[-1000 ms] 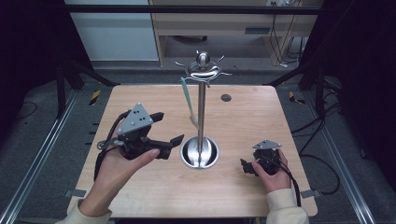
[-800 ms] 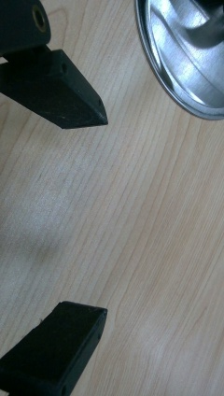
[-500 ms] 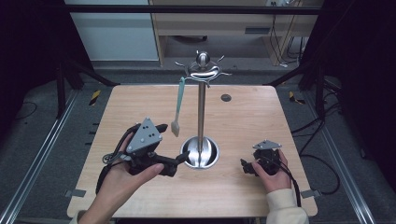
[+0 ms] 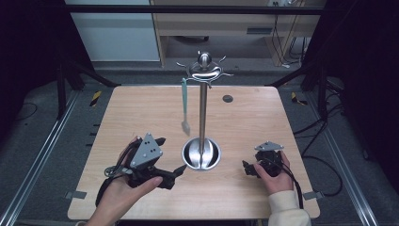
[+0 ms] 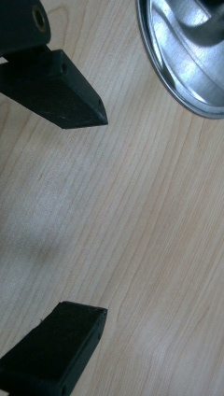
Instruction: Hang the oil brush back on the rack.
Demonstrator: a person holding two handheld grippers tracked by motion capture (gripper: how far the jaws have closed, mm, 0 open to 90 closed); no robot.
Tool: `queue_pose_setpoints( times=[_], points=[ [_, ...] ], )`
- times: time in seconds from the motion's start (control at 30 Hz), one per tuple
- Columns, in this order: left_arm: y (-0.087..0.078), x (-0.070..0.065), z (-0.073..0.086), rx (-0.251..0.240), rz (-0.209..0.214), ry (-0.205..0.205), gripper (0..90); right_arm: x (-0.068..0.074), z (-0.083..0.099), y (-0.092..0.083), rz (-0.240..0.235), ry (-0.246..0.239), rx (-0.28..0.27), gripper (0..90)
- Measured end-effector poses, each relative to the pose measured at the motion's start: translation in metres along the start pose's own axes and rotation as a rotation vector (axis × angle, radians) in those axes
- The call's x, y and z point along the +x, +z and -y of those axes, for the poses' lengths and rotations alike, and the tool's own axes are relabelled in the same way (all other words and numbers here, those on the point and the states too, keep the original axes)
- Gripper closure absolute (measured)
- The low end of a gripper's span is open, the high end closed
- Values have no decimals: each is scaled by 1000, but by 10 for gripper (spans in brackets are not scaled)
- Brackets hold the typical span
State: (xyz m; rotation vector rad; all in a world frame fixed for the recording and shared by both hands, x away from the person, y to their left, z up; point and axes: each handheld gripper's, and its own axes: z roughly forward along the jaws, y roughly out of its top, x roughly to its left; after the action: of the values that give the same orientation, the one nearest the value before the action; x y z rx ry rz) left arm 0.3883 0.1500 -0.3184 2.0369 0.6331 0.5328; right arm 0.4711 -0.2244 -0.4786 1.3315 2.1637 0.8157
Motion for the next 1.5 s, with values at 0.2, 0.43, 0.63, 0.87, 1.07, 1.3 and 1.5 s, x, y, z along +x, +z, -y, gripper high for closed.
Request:
queue_pose_setpoints(
  times=[0.2,0.43,0.63,0.87,1.07,1.3,1.5],
  points=[
    [5,7,22,19,-42,2,56,0,0,0,-1,-1,-2,81],
    [15,17,46,56,-83,-5,56,1,0,1,2,0,1,81],
    [23,28,64,90,-102,-16,56,1,0,0,0,3,5,81],
    [29,44,84,120,-125,-47,57,1,0,1,0,-3,5,81],
    [34,56,97,140,-144,-73,59,1,1,1,1,-6,5,81],
    [40,69,112,170,-157,-108,61,1,1,2,3,-6,7,81],
    [43,79,124,189,-171,-137,62,2,1,2,1,-7,10,81]
  ],
)
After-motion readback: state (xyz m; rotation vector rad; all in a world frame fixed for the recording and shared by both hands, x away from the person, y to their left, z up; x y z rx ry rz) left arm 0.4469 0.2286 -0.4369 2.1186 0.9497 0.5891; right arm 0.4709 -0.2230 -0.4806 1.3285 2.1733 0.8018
